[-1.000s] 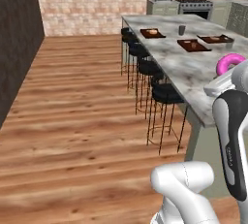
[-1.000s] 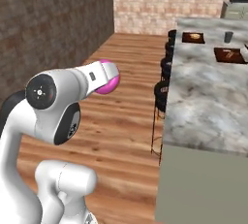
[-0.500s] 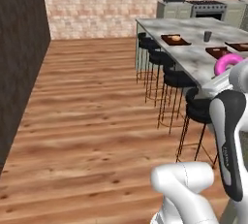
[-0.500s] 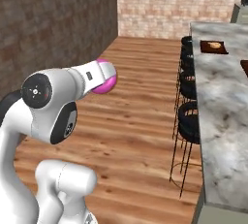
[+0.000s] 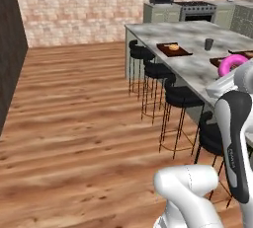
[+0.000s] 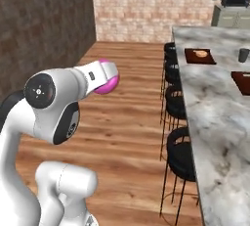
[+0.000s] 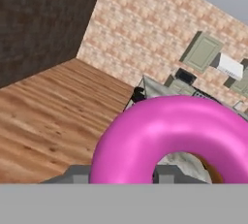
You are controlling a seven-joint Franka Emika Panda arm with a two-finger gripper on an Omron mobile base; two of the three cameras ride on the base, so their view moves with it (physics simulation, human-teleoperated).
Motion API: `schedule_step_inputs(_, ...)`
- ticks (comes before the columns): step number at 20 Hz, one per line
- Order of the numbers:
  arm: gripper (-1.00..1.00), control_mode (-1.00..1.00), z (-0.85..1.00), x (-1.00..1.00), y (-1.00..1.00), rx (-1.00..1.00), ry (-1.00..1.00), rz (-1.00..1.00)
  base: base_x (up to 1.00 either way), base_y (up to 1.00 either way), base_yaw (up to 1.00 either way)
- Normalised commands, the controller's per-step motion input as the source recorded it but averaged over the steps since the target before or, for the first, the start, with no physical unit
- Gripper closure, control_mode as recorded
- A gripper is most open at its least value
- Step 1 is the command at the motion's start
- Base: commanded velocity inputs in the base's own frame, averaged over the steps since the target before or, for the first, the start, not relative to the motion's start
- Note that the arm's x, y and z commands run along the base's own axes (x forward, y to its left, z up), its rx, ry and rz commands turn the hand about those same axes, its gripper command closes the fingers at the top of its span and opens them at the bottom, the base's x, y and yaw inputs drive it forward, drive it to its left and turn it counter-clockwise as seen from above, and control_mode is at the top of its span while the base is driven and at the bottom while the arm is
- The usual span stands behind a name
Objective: Take the donuts from the fridge and place them on the empty tray on the dining counter.
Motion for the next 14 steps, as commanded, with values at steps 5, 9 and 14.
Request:
schedule_step_inputs(5, 1.00, 1.00, 0.00, 0.00, 0.00, 0.00, 0.00, 0.00, 1.00, 0.37, -0.17)
schedule_step_inputs(9, 1.00, 1.00, 0.00, 0.00, 0.00, 0.00, 0.00, 0.00, 1.00, 0.46, -0.19)
schedule_step_inputs(14, 1.00, 1.00, 0.00, 0.00, 0.00, 0.00, 0.00, 0.00, 1.00, 0.57, -0.27)
